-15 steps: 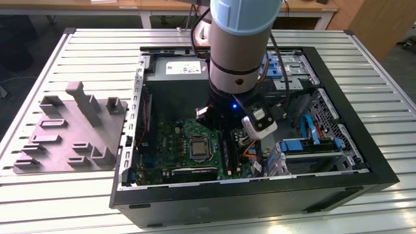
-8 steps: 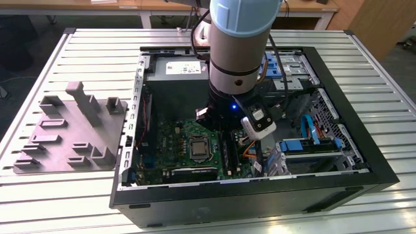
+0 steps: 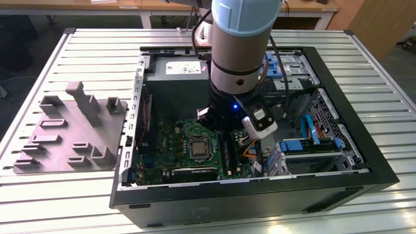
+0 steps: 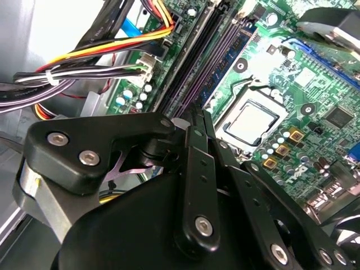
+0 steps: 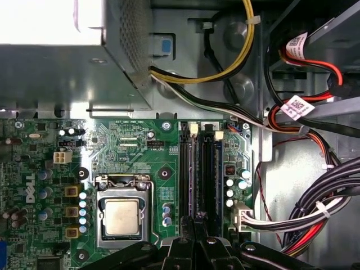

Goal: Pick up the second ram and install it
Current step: 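Insert the second ram into the second slot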

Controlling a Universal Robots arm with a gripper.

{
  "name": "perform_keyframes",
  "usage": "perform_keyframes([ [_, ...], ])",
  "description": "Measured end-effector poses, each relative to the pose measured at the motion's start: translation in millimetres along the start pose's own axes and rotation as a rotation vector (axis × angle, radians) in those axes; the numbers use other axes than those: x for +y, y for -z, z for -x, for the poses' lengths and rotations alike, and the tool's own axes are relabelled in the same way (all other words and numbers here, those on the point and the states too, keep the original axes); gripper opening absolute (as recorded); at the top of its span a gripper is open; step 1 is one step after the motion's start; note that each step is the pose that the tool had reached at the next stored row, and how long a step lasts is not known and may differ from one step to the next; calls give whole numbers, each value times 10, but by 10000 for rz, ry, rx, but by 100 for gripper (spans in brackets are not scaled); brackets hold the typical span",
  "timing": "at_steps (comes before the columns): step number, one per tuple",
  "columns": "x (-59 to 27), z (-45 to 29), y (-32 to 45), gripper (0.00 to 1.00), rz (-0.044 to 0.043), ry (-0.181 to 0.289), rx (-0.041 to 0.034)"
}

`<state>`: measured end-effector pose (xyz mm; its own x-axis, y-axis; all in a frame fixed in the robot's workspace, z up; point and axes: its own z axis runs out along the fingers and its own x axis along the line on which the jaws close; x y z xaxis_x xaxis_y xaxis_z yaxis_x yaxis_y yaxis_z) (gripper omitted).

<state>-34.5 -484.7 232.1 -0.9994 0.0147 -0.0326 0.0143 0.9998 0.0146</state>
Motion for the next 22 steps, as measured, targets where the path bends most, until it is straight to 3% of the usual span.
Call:
perform_keyframes([
  [22, -10, 4, -26, 11, 35, 166, -12],
])
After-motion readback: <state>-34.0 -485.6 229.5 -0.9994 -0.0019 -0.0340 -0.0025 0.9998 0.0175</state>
